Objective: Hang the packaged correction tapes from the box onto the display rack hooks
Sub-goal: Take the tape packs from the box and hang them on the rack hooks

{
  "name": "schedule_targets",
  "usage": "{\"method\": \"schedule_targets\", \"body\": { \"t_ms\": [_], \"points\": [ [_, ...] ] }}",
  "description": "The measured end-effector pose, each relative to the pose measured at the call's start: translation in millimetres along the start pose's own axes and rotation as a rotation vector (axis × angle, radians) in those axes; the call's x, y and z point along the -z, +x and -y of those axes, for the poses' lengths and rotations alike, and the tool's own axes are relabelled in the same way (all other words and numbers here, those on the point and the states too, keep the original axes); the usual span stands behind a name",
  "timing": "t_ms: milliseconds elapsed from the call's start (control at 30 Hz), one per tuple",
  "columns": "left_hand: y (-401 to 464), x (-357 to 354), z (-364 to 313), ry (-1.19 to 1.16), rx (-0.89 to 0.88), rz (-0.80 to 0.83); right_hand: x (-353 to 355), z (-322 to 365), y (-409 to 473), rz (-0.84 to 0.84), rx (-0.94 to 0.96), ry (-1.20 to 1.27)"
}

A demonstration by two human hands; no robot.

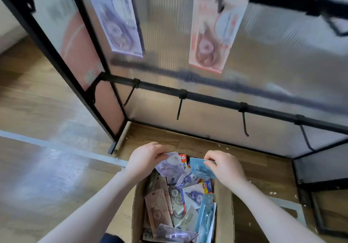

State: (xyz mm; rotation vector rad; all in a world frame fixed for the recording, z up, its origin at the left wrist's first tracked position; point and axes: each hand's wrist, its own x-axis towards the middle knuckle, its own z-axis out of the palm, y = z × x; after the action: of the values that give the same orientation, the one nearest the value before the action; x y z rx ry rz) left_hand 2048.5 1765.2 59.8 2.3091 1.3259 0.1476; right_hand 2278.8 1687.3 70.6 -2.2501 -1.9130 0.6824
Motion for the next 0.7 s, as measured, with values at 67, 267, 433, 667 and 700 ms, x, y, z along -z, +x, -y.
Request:
{"method": "schedule_targets", "body": {
  "t_ms": [67,267,433,667,700],
  "points": [
    [-6.7,40.3,-18.0,-0.006,0.002,-0.024,37.6,18.5,-12.7,-0.053,0.009,0.011],
    [-27.3,157.2,-67.2,-0.005,-0.043,-0.055,144.1,70.2,-51.2,-0.172,0.002,0.043],
    [-51.5,236.2,-93.0,-0.010,-0.057,-0.060,210.8,110.6,-81.4,-0.227,0.018,0.050],
    [-60.0,322.1,-91.0,0.016,-0.053,-0.139,263.4,164.6,-81.6,-0.276,0.069,0.096],
    [-59.5,330.6,-87.9,0.017,-0.054,-0.147,267.1,172.1,-79.2,-0.291,0.077,0.099]
  ]
}}
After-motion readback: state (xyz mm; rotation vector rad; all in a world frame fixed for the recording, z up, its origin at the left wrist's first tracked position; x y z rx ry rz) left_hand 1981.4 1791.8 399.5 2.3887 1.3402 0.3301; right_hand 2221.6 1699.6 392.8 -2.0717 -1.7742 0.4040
